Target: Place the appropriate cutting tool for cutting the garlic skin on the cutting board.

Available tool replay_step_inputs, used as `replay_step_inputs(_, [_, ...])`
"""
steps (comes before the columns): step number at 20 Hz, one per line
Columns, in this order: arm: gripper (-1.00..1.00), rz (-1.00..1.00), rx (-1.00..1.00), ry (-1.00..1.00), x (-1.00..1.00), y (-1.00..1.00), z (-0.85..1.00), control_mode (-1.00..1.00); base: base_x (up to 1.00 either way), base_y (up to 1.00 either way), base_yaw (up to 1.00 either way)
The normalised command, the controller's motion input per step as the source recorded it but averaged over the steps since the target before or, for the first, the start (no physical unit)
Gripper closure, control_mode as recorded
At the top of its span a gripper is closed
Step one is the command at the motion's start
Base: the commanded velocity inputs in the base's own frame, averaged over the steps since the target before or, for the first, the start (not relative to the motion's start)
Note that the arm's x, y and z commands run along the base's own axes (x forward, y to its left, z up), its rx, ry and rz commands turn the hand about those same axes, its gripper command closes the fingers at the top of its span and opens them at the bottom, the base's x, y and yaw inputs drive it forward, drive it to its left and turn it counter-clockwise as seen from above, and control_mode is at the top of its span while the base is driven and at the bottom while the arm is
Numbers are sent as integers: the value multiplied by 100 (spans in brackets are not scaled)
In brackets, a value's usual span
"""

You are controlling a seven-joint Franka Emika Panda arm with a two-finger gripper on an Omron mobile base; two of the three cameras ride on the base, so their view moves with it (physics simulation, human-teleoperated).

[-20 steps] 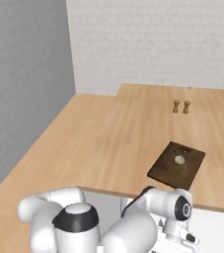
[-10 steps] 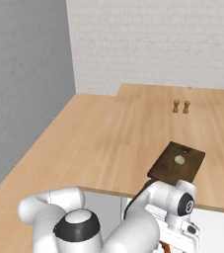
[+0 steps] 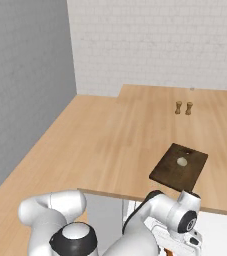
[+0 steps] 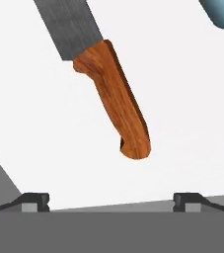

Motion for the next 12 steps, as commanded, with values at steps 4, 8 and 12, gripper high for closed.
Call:
replay_step_inputs(4, [-100,3,-2,-6,10,0,-8,-100,0,0,0])
replay_step_inputs(8, [-100,5,-4,0,25,0,-26,-100,0,0,0])
replay_step_inputs(12, [-100,4,-2,-1,16,0,-34,-100,0,0,0])
